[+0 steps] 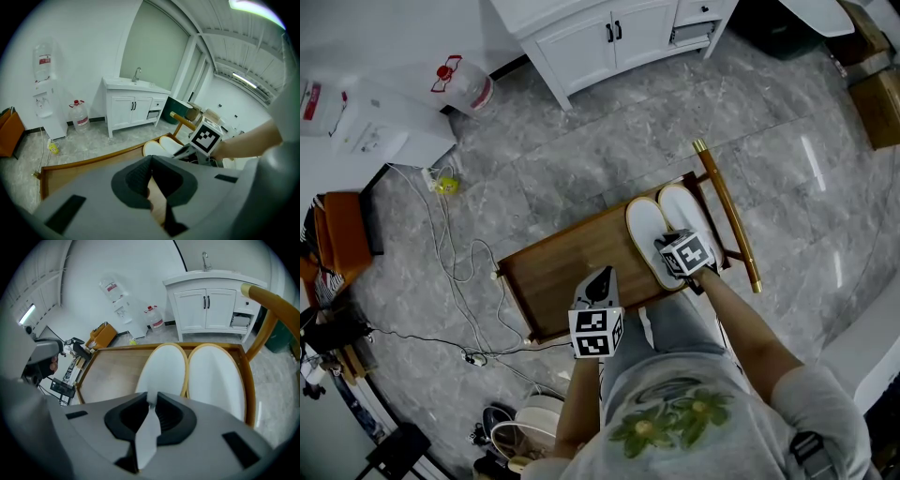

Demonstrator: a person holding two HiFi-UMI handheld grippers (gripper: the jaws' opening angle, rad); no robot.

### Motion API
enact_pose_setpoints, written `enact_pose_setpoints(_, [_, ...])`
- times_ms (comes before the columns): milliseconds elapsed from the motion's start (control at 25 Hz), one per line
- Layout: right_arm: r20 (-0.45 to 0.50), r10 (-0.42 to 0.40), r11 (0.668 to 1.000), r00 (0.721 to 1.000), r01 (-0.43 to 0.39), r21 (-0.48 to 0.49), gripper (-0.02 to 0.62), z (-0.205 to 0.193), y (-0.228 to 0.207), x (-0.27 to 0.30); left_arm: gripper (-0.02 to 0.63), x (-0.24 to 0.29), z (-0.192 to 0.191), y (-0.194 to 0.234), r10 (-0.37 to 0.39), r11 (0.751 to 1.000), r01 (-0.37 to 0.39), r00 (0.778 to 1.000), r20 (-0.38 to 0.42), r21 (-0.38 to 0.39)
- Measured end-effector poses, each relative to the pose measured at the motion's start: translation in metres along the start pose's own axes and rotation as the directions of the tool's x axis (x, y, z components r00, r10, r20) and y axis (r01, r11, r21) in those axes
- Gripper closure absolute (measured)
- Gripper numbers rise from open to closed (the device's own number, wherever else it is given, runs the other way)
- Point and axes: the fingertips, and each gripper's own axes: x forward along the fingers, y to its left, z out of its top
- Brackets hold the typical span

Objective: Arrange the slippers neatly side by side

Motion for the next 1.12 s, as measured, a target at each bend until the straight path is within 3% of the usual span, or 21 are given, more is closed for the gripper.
enact_pose_setpoints(200, [0.031,-0.017,1.000,0.999,0.017,0.005,0.475,0.002,0.000,-0.003,0.591,0.001,0.003,-0.002,-0.011,1.000,0.011,1.000,-0.002,0.012])
enact_pose_setpoints(400, [0.070,-0.089,0.996,0.994,0.089,0.002,0.371,0.007,-0.004,-0.015,0.591,-0.001,0.006,-0.005,-0.035,0.999,0.035,0.999,-0.003,0.035])
enact_pose_setpoints(760, [0.248,-0.111,0.994,0.962,0.105,0.035,0.356,0.027,0.027,-0.069,0.591,-0.019,0.023,-0.011,-0.084,0.992,0.081,0.996,0.035,0.096])
enact_pose_setpoints(1000, [0.375,-0.103,0.995,0.921,0.095,0.041,0.357,0.047,0.052,-0.112,0.591,-0.036,0.043,-0.016,-0.126,0.984,0.114,0.988,0.084,0.134])
enact_pose_setpoints(1120, [0.446,-0.117,0.993,0.887,0.115,0.032,0.358,0.056,0.065,-0.136,0.591,-0.046,0.052,-0.020,-0.151,0.979,0.134,0.982,0.110,0.152])
